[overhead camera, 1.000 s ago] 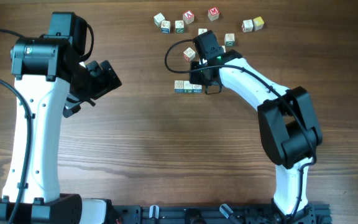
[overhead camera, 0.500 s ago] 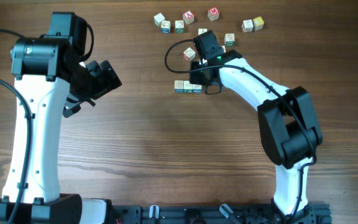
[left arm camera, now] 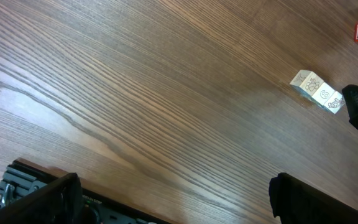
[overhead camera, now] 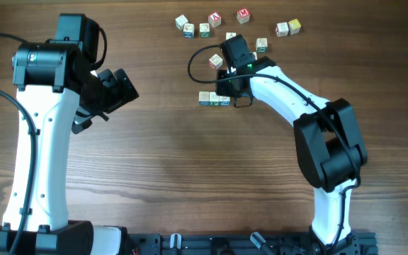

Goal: Form a circle

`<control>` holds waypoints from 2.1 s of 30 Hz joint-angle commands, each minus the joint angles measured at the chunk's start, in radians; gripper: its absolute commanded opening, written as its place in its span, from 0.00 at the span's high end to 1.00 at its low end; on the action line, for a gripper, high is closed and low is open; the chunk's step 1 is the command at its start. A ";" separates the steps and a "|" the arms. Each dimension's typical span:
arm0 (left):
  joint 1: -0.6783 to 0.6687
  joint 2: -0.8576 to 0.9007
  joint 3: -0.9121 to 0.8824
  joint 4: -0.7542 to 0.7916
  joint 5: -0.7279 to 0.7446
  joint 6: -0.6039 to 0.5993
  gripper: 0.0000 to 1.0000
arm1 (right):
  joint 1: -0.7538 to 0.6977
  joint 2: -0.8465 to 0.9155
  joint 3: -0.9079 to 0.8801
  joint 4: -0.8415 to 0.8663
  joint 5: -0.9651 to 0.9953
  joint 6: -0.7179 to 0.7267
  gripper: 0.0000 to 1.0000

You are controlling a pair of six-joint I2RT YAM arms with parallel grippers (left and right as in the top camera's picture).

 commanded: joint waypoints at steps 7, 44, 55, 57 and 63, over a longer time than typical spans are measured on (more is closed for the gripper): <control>0.001 -0.007 -0.003 0.000 0.005 -0.006 0.00 | 0.003 0.008 0.024 -0.007 -0.005 0.027 0.96; 0.001 -0.007 -0.003 0.000 0.005 -0.006 0.00 | 0.003 -0.014 0.026 -0.137 0.096 0.156 0.95; 0.001 -0.007 -0.003 0.000 0.005 -0.006 0.00 | 0.003 -0.014 0.026 -0.130 0.062 0.123 0.95; 0.001 -0.007 -0.003 0.000 0.005 -0.006 0.00 | 0.003 -0.014 0.026 -0.127 0.058 0.122 0.95; 0.001 -0.007 -0.003 0.000 0.005 -0.006 0.00 | 0.003 -0.014 0.026 -0.116 0.043 0.101 0.96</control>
